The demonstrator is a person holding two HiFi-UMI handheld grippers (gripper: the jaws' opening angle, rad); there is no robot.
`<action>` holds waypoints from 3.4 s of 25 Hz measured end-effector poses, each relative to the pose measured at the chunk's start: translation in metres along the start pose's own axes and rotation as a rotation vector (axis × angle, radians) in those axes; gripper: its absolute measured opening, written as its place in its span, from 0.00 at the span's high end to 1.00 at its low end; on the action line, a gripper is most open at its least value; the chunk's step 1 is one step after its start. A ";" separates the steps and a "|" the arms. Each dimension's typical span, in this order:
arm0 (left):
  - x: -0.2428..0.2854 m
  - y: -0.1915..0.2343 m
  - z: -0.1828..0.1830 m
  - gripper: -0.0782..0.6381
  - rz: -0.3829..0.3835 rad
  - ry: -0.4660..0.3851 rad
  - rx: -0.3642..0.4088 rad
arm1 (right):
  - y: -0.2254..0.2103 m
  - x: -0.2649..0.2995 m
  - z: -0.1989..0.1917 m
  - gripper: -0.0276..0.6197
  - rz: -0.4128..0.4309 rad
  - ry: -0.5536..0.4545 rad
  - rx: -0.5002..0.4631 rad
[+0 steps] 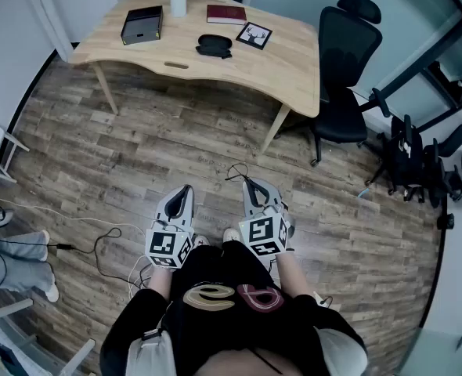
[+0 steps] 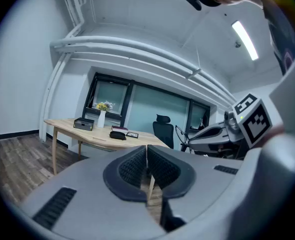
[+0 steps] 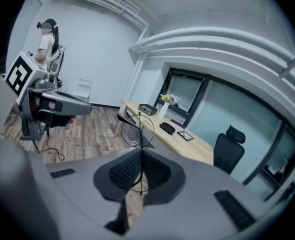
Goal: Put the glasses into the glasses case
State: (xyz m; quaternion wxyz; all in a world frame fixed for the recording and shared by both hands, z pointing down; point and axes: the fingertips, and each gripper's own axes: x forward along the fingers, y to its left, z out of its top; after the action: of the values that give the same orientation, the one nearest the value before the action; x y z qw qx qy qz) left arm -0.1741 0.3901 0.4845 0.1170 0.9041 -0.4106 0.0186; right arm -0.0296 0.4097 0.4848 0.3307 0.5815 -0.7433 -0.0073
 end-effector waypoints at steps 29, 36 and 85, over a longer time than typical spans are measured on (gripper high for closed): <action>0.074 0.035 0.001 0.87 0.067 0.037 -0.007 | -0.054 0.088 0.018 0.93 0.061 -0.049 0.032; 0.129 0.034 0.013 0.87 0.092 0.027 -0.004 | -0.095 0.127 0.022 0.93 0.104 -0.064 -0.013; 0.344 0.110 0.039 0.87 0.046 0.062 -0.020 | -0.215 0.292 0.038 0.93 0.144 -0.011 -0.003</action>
State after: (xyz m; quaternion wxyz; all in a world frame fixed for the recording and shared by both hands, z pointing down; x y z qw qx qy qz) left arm -0.0309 0.0572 0.5128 0.1384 0.8921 -0.4278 0.0451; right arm 0.1059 0.0722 0.5107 0.3269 0.5262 -0.7849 0.0120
